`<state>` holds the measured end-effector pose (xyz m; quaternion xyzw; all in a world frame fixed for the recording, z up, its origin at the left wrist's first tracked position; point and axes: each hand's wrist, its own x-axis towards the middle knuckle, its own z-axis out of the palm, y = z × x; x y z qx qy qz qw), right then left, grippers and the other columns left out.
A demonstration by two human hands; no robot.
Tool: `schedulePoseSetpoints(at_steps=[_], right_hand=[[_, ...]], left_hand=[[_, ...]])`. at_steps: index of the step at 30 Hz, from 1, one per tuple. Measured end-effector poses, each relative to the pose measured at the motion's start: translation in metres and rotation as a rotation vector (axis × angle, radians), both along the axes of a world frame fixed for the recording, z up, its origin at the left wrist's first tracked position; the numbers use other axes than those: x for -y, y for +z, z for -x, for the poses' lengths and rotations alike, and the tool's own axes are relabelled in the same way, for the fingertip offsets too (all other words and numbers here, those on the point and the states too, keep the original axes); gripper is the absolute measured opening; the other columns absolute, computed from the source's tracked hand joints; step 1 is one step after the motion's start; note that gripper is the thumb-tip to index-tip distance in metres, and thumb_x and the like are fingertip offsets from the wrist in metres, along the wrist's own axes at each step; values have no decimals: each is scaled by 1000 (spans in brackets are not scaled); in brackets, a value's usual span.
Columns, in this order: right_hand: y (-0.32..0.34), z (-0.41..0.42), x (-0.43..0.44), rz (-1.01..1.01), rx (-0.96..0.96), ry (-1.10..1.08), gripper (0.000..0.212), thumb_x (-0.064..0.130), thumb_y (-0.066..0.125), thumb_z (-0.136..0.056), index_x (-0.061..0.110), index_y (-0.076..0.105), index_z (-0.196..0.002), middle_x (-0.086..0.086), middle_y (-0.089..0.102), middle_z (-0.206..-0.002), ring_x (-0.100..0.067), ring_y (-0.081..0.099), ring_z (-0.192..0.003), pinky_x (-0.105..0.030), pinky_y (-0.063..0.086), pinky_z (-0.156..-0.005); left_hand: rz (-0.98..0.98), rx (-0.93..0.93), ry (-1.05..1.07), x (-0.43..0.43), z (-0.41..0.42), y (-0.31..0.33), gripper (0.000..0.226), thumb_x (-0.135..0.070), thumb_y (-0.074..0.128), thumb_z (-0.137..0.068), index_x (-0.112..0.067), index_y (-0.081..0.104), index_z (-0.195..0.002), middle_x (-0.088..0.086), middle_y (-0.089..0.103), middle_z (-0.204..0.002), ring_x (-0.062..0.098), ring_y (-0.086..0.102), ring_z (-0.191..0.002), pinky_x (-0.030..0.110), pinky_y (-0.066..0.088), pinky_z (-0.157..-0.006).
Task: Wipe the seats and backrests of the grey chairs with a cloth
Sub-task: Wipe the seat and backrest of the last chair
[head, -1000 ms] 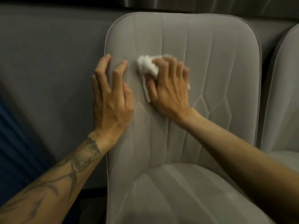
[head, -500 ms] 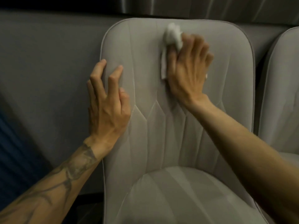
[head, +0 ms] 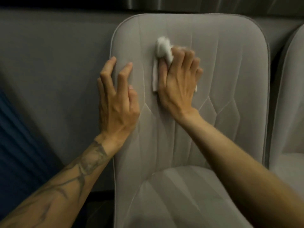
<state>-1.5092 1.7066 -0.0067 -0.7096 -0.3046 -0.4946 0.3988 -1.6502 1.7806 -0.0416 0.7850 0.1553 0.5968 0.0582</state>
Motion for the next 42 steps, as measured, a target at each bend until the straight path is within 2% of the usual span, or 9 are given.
schedulePoseSetpoints(at_steps=[6,12,19,24,28,31,35,38,42], right_hand=[[-131,58,38,398,-20,299,32,43,42,-100,22,46,-124,-4,50,-124,-27,50,-102,-40,35,-90],[-59,26,7,11,-149,131,32,42,39,-100,21,49,-123,-2,49,-122,-22,46,-106,-38,35,-90],[-144,70,27,305,-37,360,28,40,42,-101,22,45,-123,-1,47,-123,-23,50,-100,-37,35,-89],[-118,57,7,70,-166,227,33,44,34,-104,21,46,-125,-1,48,-125,-23,48,-105,-37,34,-90],[-192,104,30,274,-156,403,29,38,40,-104,19,48,-124,-3,49,-124,-25,51,-101,-39,39,-91],[-169,58,47,354,-105,224,30,38,39,-102,21,48,-125,-3,49,-124,-29,50,-103,-42,35,-90],[-92,-33,70,187,-4,-92,32,43,36,-103,22,48,-123,-3,50,-122,-26,46,-103,-40,31,-87],[-107,-35,74,66,-85,-168,33,42,41,-102,21,47,-127,-4,49,-127,-26,46,-106,-39,31,-89],[-188,18,90,468,-58,7,31,35,47,-101,18,52,-126,-9,53,-128,-32,51,-103,-43,36,-90]], left_hand=[[33,-41,-90,0,13,-21,50,-6,41,-105,-10,47,-155,21,32,-163,33,40,-149,31,32,-124],[70,-63,-112,15,34,-65,50,-6,39,-107,-6,42,-157,19,28,-166,28,33,-155,25,25,-127],[84,8,-131,18,33,-69,47,-5,39,-106,3,45,-152,29,35,-159,22,34,-151,12,23,-123],[77,4,-119,15,33,-70,47,-9,38,-107,0,46,-153,27,34,-161,26,35,-152,15,25,-123],[80,13,-130,15,32,-70,47,-8,37,-107,-2,45,-153,26,32,-162,23,34,-153,16,27,-123],[66,6,-126,15,31,-72,47,-5,38,-107,-1,45,-153,26,32,-163,29,36,-154,18,27,-124],[55,12,-96,16,32,-71,48,0,41,-105,-1,45,-153,27,32,-162,18,29,-156,18,23,-126],[48,11,-94,15,31,-71,48,0,40,-105,0,45,-153,28,32,-162,30,33,-155,20,24,-127],[37,5,-99,14,31,-72,47,-1,39,-106,1,45,-153,28,32,-162,33,33,-154,23,24,-128]])
